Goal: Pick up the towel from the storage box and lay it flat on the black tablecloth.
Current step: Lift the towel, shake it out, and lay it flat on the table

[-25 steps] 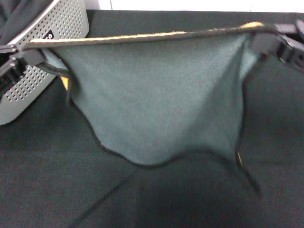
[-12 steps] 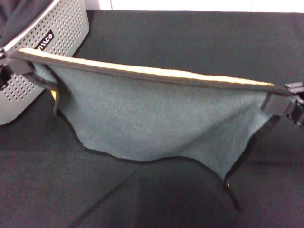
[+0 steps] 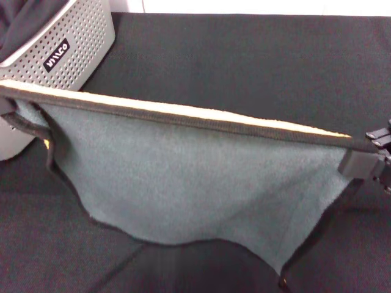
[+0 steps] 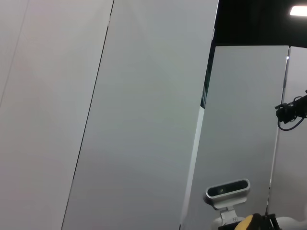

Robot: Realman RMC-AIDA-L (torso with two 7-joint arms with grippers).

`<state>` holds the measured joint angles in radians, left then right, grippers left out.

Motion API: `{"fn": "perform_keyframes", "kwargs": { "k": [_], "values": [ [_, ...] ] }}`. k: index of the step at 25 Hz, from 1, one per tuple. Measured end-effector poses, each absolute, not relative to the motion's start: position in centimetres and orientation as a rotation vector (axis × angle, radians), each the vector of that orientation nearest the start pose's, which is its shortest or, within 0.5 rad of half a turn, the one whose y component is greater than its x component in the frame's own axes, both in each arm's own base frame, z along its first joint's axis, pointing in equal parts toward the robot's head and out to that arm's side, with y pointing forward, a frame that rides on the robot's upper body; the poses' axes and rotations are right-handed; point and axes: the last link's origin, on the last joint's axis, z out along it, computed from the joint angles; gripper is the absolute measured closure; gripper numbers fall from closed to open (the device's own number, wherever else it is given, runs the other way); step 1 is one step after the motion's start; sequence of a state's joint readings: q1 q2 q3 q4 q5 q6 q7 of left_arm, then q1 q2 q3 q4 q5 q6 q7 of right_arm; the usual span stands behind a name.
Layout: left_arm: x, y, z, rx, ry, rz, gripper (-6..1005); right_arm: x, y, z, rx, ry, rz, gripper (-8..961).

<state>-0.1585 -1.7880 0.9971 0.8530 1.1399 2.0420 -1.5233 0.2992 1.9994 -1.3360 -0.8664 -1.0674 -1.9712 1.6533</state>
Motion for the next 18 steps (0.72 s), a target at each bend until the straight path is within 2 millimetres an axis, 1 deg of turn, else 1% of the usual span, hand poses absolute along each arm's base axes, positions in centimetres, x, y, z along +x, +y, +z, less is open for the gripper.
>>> {"fn": "perform_keyframes", "kwargs": {
  "k": [10, 18],
  "values": [
    [-26.7, 22.8, 15.1, -2.700, -0.419, -1.320, 992, 18.0, 24.8, 4.6, -2.925, 0.527, 1.723, 938],
    [-26.3, 23.0, 14.3, -2.775, -0.432, -1.296, 991, 17.3, 26.4, 3.8, -2.938, 0.555, 1.701, 938]
  ]
}}
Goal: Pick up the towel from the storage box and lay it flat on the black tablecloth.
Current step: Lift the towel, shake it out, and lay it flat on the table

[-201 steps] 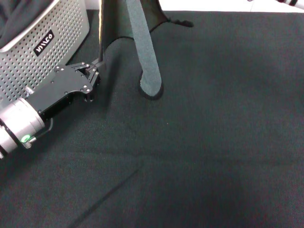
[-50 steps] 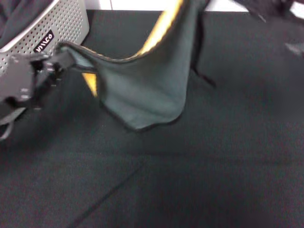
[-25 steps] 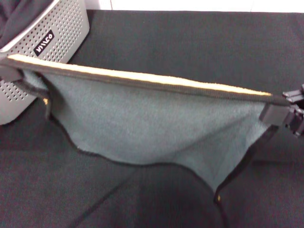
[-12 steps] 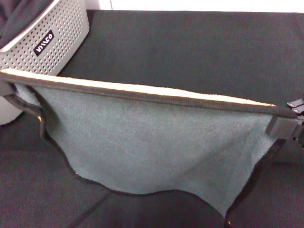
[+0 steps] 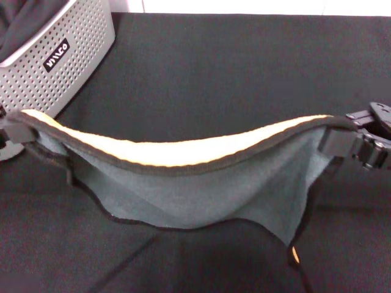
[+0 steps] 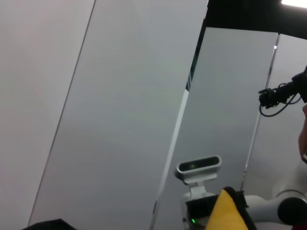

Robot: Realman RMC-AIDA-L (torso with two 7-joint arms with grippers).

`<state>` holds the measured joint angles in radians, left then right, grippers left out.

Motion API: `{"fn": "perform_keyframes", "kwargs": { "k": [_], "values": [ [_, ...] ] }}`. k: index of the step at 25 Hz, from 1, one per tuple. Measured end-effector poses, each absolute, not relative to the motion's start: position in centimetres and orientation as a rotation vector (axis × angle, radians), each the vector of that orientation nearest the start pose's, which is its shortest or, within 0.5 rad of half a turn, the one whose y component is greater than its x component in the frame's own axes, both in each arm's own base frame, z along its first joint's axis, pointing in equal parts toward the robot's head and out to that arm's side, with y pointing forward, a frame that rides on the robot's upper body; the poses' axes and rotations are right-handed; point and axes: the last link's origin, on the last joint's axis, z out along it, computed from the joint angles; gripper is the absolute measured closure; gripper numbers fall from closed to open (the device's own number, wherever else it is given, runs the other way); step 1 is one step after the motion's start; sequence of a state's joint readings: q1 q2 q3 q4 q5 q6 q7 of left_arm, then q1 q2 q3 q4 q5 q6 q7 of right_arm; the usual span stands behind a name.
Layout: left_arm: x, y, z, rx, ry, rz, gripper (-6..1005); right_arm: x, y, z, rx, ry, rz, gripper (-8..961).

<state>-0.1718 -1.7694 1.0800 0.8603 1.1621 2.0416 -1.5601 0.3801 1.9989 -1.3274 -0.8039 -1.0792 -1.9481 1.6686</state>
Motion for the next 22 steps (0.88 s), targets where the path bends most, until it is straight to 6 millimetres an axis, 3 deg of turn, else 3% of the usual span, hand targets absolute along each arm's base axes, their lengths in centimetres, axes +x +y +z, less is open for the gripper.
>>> {"fn": "perform_keyframes", "kwargs": {
  "k": [16, 22],
  "values": [
    [-26.6, 22.3, 15.5, -2.790, -0.427, -1.242, 991, 17.8, 25.6, 3.2, -2.949, 0.635, 1.736, 938],
    [-26.7, 23.5, 15.5, -2.756, -0.441, -1.250, 991, 18.6, 26.6, 3.6, -2.885, 0.665, 1.675, 938]
  ]
}}
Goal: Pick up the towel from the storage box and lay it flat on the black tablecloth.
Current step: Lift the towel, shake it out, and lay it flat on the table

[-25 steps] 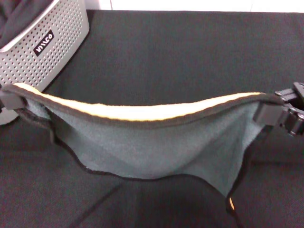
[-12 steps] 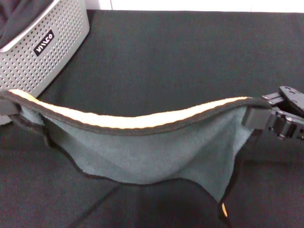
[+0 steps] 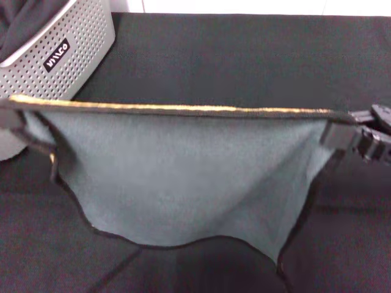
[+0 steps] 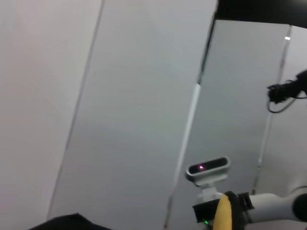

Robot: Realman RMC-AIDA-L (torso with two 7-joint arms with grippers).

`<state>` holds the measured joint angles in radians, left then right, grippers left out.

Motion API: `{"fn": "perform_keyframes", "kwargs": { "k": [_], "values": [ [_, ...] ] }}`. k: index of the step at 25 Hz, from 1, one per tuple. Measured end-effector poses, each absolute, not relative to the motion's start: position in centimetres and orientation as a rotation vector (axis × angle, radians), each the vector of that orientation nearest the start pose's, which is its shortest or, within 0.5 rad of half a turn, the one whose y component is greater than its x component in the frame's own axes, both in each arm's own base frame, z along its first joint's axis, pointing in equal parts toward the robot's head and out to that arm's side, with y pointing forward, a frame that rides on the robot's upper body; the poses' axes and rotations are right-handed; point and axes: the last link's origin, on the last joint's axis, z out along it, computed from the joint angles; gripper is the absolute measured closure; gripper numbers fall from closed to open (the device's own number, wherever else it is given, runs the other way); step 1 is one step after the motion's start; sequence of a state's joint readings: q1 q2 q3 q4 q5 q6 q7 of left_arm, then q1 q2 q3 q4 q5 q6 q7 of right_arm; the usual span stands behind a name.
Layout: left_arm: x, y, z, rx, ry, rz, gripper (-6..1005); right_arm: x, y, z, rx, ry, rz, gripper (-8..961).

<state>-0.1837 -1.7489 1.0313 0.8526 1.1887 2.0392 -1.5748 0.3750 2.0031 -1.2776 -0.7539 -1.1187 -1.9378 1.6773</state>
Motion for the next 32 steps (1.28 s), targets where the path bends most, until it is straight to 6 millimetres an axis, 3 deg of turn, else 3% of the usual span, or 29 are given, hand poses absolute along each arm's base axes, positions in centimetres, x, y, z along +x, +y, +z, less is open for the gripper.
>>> {"fn": "perform_keyframes", "kwargs": {
  "k": [5, 14, 23, 32],
  "values": [
    [-27.0, 25.5, 13.9, -2.724, -0.478, -1.222, 991, 19.3, 28.4, 4.0, -2.833, 0.676, 1.551, 938],
    [-27.0, 29.9, 9.6, -2.674, -0.502, -1.037, 991, 20.1, 32.9, 2.9, -2.740, 0.734, 1.329, 938],
    [-27.4, 33.2, 8.1, -2.542, -0.493, -0.937, 991, 20.3, 36.2, 2.5, -2.661, 0.734, 1.123, 937],
    [-27.9, 34.3, 7.0, -2.466, -0.501, -0.869, 990, 18.9, 39.5, 1.5, -2.677, 0.706, 0.972, 937]
  ]
}}
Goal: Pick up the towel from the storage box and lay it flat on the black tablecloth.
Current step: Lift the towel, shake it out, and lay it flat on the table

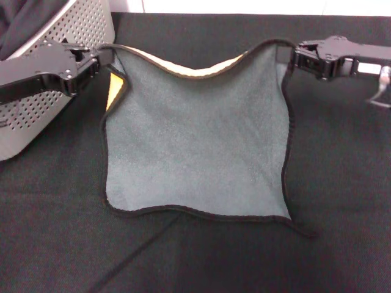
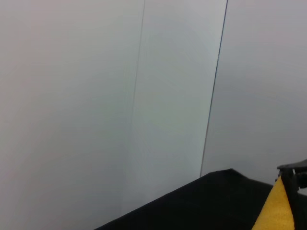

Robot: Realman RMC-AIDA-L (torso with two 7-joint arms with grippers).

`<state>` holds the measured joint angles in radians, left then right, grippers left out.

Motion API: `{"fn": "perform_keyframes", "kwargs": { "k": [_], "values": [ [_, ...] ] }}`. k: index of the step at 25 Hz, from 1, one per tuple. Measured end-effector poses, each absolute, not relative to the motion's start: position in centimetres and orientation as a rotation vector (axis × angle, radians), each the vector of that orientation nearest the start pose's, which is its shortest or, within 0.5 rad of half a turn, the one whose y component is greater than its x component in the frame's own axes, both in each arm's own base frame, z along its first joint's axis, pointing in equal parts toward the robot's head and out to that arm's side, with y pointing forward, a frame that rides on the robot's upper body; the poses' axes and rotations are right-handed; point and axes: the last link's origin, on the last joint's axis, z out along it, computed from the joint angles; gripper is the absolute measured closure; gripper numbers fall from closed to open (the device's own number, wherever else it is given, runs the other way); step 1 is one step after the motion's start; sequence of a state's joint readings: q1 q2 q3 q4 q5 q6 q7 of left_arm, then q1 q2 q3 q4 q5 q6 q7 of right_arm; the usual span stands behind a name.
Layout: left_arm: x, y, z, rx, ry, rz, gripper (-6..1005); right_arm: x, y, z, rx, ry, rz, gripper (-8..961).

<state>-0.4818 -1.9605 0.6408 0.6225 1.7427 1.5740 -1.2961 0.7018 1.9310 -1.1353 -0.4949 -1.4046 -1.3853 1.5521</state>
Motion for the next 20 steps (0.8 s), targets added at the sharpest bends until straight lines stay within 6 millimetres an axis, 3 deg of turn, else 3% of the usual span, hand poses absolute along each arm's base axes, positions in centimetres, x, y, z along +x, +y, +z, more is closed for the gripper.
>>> {"fn": "perform_keyframes", "kwargs": {
  "k": [8, 20],
  "values": [
    [-28.5, 34.3, 5.2, -2.448, -0.504, -0.833, 990, 18.5, 40.8, 0.7, -2.668, 0.713, 0.878, 937],
    [-28.7, 35.2, 3.2, -2.387, -0.476, -0.750, 990, 19.8, 41.7, -0.5, -2.603, 0.772, 0.738, 937]
  ]
}}
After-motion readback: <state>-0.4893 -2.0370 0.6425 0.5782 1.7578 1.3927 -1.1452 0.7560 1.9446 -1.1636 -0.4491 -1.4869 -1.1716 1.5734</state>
